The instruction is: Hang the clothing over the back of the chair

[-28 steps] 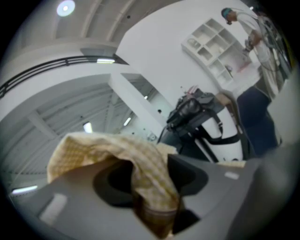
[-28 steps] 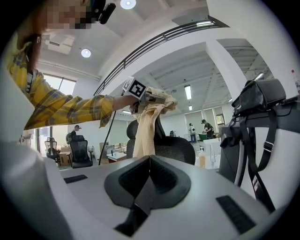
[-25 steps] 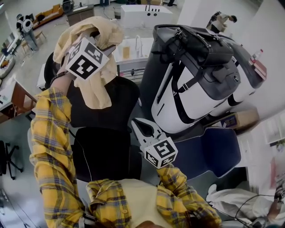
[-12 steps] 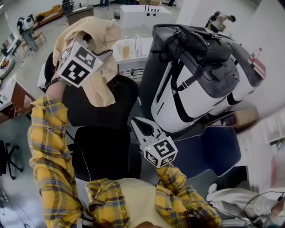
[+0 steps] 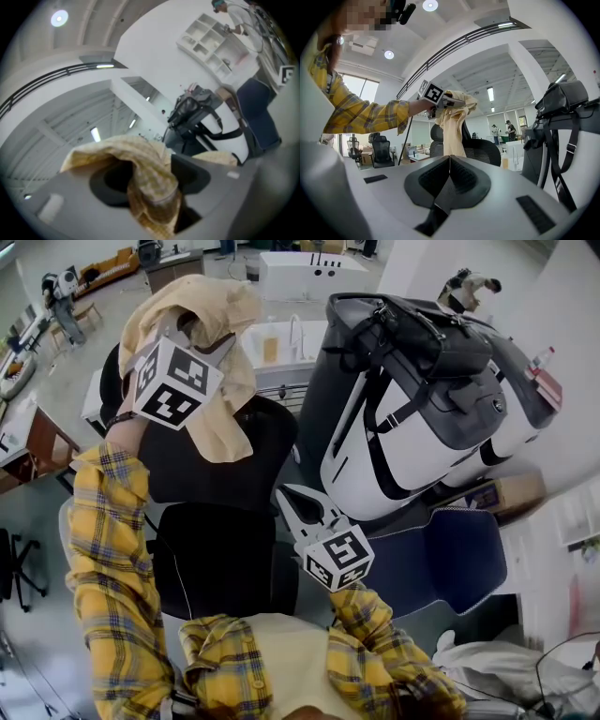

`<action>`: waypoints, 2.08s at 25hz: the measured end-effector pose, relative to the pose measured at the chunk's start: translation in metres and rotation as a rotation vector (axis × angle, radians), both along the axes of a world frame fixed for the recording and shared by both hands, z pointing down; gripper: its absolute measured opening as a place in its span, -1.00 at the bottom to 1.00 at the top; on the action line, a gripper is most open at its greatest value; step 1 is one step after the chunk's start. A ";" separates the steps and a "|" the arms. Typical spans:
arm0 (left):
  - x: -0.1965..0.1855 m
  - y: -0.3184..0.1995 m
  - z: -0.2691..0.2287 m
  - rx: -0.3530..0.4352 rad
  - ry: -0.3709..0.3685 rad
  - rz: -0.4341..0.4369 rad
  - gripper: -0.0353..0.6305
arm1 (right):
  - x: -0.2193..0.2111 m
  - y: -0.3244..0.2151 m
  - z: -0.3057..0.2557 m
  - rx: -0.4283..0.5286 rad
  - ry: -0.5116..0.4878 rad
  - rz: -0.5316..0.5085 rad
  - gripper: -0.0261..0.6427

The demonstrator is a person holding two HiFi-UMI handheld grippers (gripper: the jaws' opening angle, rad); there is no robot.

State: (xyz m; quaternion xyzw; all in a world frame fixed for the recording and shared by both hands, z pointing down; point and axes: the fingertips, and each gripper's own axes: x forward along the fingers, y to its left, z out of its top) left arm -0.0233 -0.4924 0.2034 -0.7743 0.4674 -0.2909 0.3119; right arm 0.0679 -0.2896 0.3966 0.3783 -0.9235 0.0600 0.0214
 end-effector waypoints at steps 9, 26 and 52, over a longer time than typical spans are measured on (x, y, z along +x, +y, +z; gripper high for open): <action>-0.013 0.006 -0.019 0.122 0.048 -0.072 -0.62 | -0.001 0.003 -0.003 0.007 0.002 -0.014 -0.88; 0.011 0.081 -0.016 0.100 0.124 0.166 -0.66 | -0.002 0.010 -0.012 0.038 -0.002 0.023 -0.88; 0.026 0.207 0.019 -0.083 0.090 0.550 -0.66 | 0.025 -0.041 -0.082 0.415 0.334 0.003 -0.64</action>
